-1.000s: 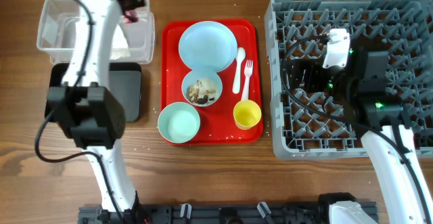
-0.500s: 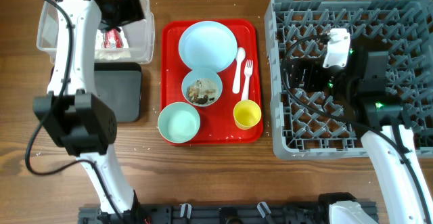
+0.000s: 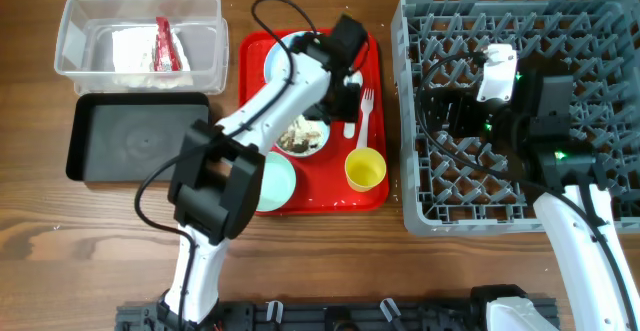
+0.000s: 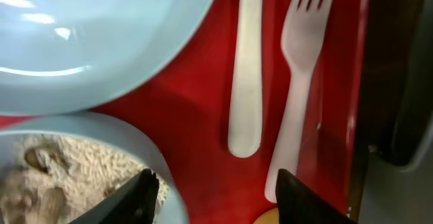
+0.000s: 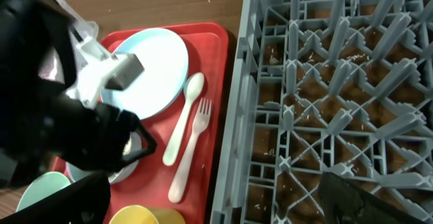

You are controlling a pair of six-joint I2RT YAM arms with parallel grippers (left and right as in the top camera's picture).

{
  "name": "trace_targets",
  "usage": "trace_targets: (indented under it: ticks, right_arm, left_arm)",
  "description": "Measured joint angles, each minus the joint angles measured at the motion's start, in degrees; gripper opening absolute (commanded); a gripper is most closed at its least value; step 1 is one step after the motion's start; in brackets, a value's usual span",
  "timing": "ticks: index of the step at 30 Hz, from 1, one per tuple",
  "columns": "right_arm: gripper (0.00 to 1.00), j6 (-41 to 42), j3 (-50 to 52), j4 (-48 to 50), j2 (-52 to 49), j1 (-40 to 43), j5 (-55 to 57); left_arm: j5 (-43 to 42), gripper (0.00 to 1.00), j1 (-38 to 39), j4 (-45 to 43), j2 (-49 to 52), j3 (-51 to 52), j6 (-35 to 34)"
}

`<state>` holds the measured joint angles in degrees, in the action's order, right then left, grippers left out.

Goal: Sort waste into correct bins and load items into the dishwasher rack
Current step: 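Drop the red wrapper into the clear plastic bin, then grasp the small blue bowl of rice with the left gripper, then tip the bowl over the black tray to dump the rice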

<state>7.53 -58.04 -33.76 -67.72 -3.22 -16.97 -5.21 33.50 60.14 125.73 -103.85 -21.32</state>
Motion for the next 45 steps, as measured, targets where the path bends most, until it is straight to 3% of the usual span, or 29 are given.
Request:
trace_targets:
  ticks: [4, 6, 7, 11, 17, 21, 24, 27, 33, 40, 45]
  right_arm:
    - [1.00, 0.00, 0.00, -0.13, 0.00, 0.00, 0.00]
    - [1.00, 0.00, 0.00, -0.13, 0.00, 0.00, 0.02]
    - [1.00, 0.00, 0.00, -0.13, 0.00, 0.00, 0.00]
    - [1.00, 0.00, 0.00, -0.13, 0.00, 0.00, 0.00]
    - [1.00, 0.00, 0.00, -0.13, 0.00, 0.00, 0.02]
    - [1.00, 0.00, 0.00, -0.07, 0.00, 0.00, 0.00]
    - [1.00, 0.00, 0.00, -0.09, 0.00, 0.00, 0.00]
    - [1.00, 0.00, 0.00, 0.02, 0.00, 0.00, 0.00]
    - [1.00, 0.63, 0.00, 0.09, -0.04, 0.00, -0.02]
    - [1.00, 0.85, 0.00, 0.09, -0.04, 0.00, -0.17]
    - [1.00, 0.87, 0.00, 0.09, -0.04, 0.00, -0.17]
  left_arm:
    - [2.82, 0.31, 0.09, -4.66, 0.04, 4.44, -1.75]
    - [3.26, 0.10, 0.09, -4.96, 0.07, 6.08, -1.86]
    - [3.30, 0.04, 0.09, -4.98, 0.07, 6.16, -2.05]
    - [4.85, 0.04, 0.11, -4.09, -0.15, 5.97, -2.60]
    - [1.88, 0.04, -3.15, 5.70, -6.01, 0.68, -2.32]
    - [-0.07, 0.04, -15.76, 15.56, -17.07, -1.01, -1.46]
    - [-0.68, 0.04, -27.96, 18.29, -18.01, 0.37, 1.68]
    - [-10.71, 0.04, -43.50, 10.75, -17.75, 11.58, 11.21]
    - [-39.28, 0.04, -62.58, -6.14, -17.55, 26.40, 23.85]
    - [-66.01, 0.04, -72.32, -6.19, -17.55, 26.75, 25.42]
    - [-79.41, 0.04, -75.17, -5.49, -17.55, 26.75, 24.52]
